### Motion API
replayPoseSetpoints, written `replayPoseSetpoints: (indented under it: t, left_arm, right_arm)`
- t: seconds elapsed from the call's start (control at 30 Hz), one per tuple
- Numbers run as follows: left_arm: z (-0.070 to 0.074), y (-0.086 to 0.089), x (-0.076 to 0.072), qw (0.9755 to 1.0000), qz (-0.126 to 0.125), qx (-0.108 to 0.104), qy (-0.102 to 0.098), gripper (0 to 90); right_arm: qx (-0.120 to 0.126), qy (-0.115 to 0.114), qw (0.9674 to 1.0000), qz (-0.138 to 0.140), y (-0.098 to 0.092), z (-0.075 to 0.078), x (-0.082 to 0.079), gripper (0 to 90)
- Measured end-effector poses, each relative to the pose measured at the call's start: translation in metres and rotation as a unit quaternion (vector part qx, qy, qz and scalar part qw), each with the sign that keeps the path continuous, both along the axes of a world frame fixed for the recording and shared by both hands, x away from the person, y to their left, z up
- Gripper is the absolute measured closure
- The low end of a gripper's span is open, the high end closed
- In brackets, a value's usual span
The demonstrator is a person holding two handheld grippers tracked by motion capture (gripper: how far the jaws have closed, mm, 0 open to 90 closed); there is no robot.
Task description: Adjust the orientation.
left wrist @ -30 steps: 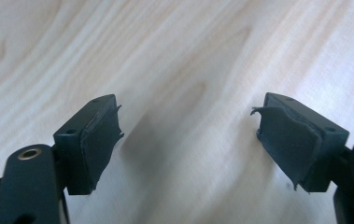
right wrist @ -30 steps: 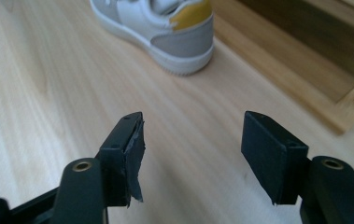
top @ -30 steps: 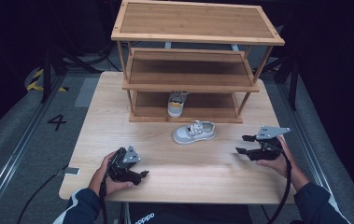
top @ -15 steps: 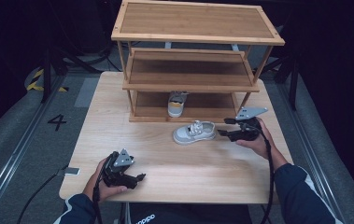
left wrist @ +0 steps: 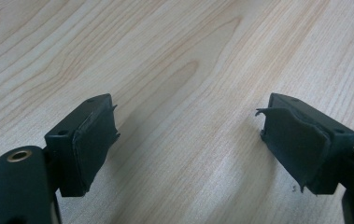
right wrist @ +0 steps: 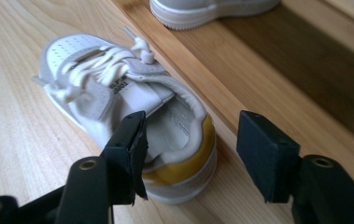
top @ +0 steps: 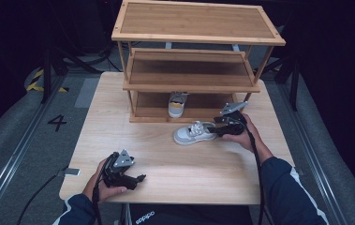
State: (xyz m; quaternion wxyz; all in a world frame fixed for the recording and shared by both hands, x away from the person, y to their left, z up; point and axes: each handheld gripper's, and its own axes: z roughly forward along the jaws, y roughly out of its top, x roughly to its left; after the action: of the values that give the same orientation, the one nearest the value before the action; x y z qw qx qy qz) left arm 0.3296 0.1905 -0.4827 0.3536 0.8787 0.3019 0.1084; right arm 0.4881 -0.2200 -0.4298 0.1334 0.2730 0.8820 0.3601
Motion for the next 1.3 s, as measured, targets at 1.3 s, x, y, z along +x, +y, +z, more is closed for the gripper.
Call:
replayPoseSetpoints:
  t: [1.3]
  left_arm:
    - [0.0,-0.002,0.0,1.0,0.0,0.002,-0.001,16.0]
  right_arm:
    - [-0.057,0.077,0.9843,0.148,-0.003,0.016,-0.064,46.7]
